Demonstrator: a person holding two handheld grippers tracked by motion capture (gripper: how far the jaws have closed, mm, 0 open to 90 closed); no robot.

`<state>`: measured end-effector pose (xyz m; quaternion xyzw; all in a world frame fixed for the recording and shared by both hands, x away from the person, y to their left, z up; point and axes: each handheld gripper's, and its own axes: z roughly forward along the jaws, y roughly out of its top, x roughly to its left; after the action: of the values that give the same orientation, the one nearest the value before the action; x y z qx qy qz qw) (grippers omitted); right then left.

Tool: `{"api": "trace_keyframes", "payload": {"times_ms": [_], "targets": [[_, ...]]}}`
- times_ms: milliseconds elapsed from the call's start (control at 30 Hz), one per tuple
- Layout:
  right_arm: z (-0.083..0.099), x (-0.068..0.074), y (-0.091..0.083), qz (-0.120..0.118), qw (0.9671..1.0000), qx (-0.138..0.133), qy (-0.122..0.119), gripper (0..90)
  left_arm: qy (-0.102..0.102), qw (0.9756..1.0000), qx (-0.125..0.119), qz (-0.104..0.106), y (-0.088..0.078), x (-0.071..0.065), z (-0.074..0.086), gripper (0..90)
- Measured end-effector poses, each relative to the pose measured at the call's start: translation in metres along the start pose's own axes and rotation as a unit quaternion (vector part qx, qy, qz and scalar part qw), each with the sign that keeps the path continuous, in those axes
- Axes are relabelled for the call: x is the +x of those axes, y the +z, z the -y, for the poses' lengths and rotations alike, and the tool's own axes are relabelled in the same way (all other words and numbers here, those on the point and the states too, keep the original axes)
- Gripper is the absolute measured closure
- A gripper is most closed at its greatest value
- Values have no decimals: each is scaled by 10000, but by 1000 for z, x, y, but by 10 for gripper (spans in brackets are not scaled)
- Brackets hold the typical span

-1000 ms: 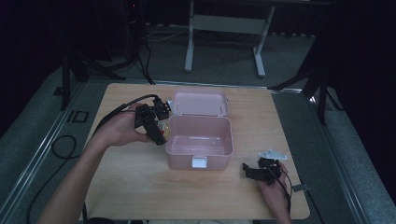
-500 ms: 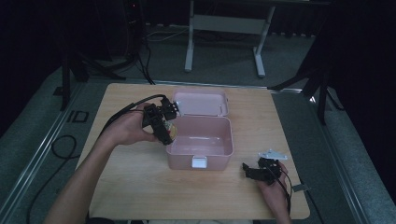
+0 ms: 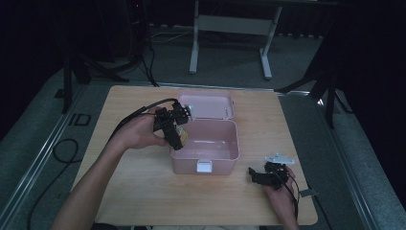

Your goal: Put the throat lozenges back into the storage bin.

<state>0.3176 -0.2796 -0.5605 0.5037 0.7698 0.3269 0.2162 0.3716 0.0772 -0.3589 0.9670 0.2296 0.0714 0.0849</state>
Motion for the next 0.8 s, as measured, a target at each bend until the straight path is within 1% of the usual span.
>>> {"api": "trace_keyframes", "payload": {"times_ms": [200, 567, 767, 800], "targets": [[0, 0, 0, 0, 10000, 0, 0, 132, 20, 10000, 38, 3, 3, -3, -3, 200], [0, 0, 0, 0, 10000, 0, -1, 132, 119, 9999, 60, 70, 6, -8, -9, 199], [0, 0, 0, -2, 10000, -1, -2, 132, 117, 9999, 57, 90, 7, -11, -11, 200], [0, 0, 0, -2, 10000, 1, -2, 132, 148, 9998, 72, 93, 7, -11, -11, 199]]}}
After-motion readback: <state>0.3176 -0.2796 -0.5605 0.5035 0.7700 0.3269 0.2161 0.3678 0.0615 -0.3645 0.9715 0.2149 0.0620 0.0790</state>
